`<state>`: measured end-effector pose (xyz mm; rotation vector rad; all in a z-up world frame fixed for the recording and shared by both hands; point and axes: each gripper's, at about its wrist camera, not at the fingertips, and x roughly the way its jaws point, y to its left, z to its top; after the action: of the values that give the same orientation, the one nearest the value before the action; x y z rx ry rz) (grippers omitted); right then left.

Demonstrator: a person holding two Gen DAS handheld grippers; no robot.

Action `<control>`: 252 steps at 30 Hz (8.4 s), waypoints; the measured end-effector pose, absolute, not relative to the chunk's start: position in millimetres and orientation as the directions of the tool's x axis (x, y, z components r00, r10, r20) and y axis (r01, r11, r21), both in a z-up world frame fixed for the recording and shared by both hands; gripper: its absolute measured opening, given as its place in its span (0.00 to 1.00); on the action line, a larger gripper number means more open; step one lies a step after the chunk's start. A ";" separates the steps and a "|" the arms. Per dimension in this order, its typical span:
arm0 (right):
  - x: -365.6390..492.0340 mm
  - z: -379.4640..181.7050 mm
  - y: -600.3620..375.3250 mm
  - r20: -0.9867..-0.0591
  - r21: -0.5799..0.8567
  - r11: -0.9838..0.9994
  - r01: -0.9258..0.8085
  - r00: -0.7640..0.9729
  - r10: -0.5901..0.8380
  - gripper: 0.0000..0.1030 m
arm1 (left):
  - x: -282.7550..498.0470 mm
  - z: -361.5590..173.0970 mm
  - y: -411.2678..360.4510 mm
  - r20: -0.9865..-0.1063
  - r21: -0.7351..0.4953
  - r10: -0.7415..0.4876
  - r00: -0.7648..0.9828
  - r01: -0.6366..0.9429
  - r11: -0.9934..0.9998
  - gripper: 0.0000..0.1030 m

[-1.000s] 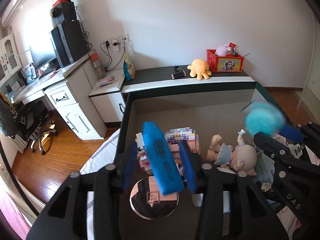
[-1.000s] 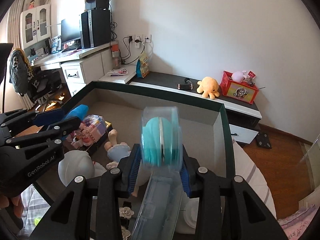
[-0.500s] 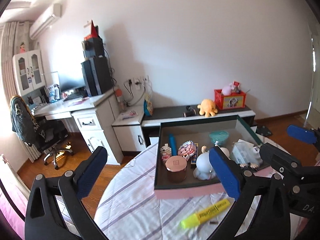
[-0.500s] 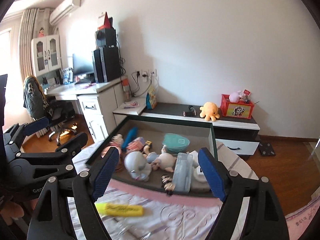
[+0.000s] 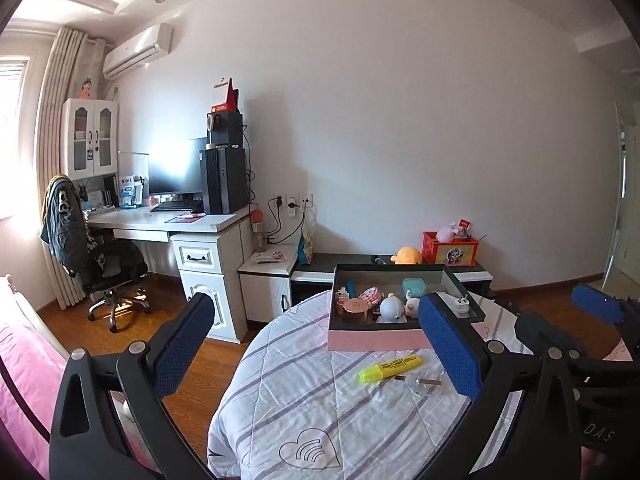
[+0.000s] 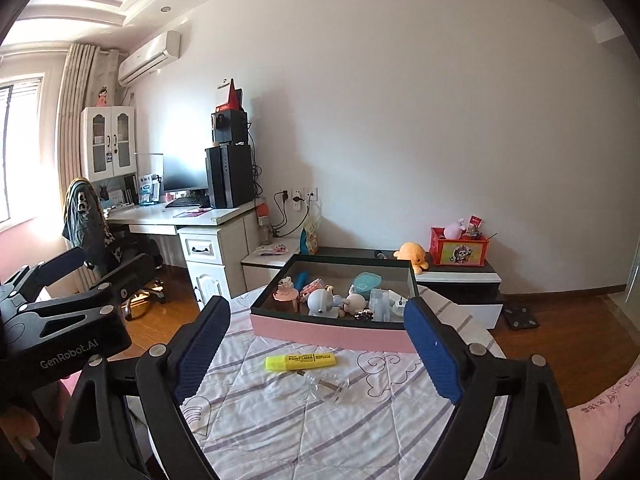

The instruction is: Organize rigid objects

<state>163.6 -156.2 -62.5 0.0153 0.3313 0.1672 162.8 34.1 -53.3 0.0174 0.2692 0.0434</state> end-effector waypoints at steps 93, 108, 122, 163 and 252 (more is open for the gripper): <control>323.6 -232.2 -176.8 -0.774 0.049 0.978 -0.203 0.612 0.165 0.54 | 358.5 -229.1 -5.3 -0.729 0.080 -0.063 0.681 0.177 0.981 1.00; 327.2 -232.5 -207.6 -0.762 0.117 0.983 -0.143 0.621 0.181 0.54 | 399.9 -250.5 -50.1 -0.805 0.049 -0.182 0.565 0.368 0.928 0.73; 312.7 -231.7 -201.0 -0.757 0.132 0.976 -0.173 0.618 0.212 0.54 | 343.6 -245.7 -43.3 -0.791 -0.015 -0.182 0.585 0.278 0.960 0.26; 160.1 -75.6 -146.4 -0.276 -0.040 0.977 -0.210 0.942 0.191 0.52 | 172.4 -82.4 1.0 -0.289 0.043 -0.035 0.957 0.049 0.998 0.26; 351.8 -110.3 -216.2 -0.562 0.052 0.997 -0.049 0.824 0.070 1.00 | 375.4 -108.1 -19.3 -0.558 0.076 -0.022 0.829 0.077 0.994 1.00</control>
<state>351.8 -216.2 -110.3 0.0354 0.5982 0.0630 375.4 -19.3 -108.1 0.0965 0.5905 -0.0528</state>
